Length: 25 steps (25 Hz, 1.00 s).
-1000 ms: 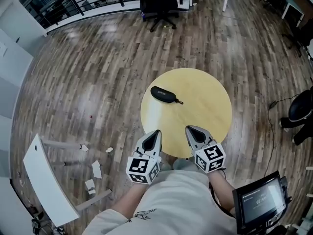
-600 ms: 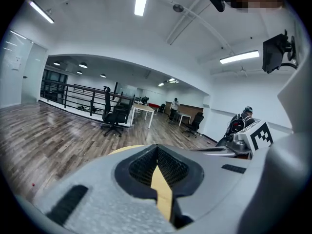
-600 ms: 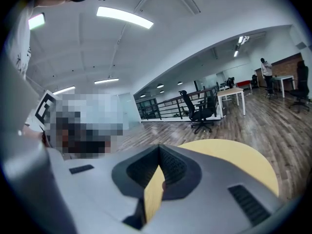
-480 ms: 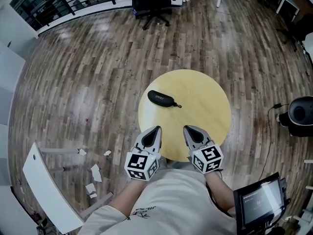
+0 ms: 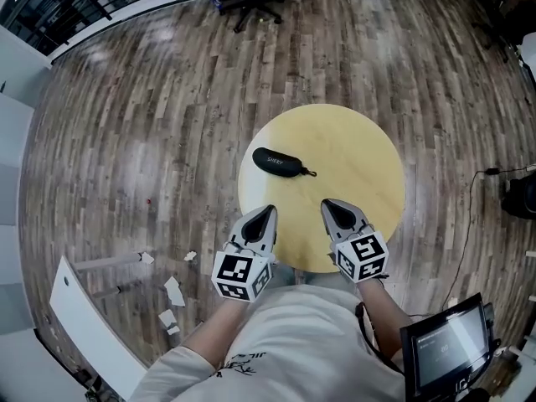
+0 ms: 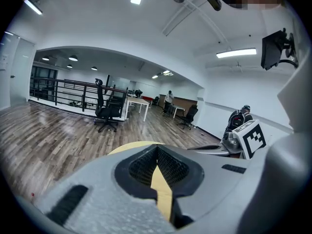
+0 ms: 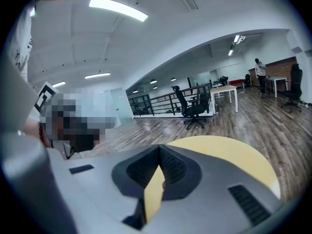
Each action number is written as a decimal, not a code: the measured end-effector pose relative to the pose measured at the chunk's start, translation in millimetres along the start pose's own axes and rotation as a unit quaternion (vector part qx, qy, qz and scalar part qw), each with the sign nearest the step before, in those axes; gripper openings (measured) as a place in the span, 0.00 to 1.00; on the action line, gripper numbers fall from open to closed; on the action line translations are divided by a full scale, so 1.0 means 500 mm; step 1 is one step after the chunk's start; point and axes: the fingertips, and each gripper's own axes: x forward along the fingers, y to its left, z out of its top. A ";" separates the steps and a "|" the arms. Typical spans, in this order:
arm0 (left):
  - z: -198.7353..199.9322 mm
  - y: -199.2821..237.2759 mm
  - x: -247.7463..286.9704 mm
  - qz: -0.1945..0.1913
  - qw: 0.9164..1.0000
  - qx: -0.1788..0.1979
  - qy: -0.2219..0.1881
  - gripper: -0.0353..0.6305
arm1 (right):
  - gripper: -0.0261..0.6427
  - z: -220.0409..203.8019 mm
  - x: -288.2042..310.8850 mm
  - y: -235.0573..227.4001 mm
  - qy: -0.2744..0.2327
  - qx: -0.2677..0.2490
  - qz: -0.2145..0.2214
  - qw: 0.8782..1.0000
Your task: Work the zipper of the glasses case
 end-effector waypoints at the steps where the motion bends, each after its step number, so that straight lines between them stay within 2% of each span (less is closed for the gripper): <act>1: -0.005 0.006 0.007 -0.003 1.000 0.001 0.005 0.06 | 0.04 -0.007 0.013 -0.009 0.004 -0.003 0.000 1.000; 5: -0.023 0.031 0.061 -0.017 1.000 0.016 0.018 0.06 | 0.04 -0.035 0.074 -0.069 0.022 -0.025 -0.007 0.999; 9: -0.054 0.071 0.155 -0.027 0.998 0.053 0.028 0.06 | 0.04 -0.081 0.159 -0.138 0.049 -0.034 -0.004 0.998; 14: -0.143 0.142 0.269 -0.018 0.994 0.059 0.091 0.06 | 0.04 -0.133 0.253 -0.185 0.081 -0.052 0.031 0.995; 18: -0.183 0.201 0.336 -0.012 0.991 0.054 0.121 0.06 | 0.04 -0.168 0.315 -0.210 0.106 -0.089 0.057 0.989; 20: -0.200 0.225 0.369 -0.011 0.990 0.046 0.136 0.06 | 0.04 -0.184 0.342 -0.210 0.120 -0.114 0.089 0.982; 25: -0.242 0.256 0.420 -0.012 0.983 0.045 0.177 0.06 | 0.04 -0.210 0.393 -0.209 0.161 -0.197 0.172 0.952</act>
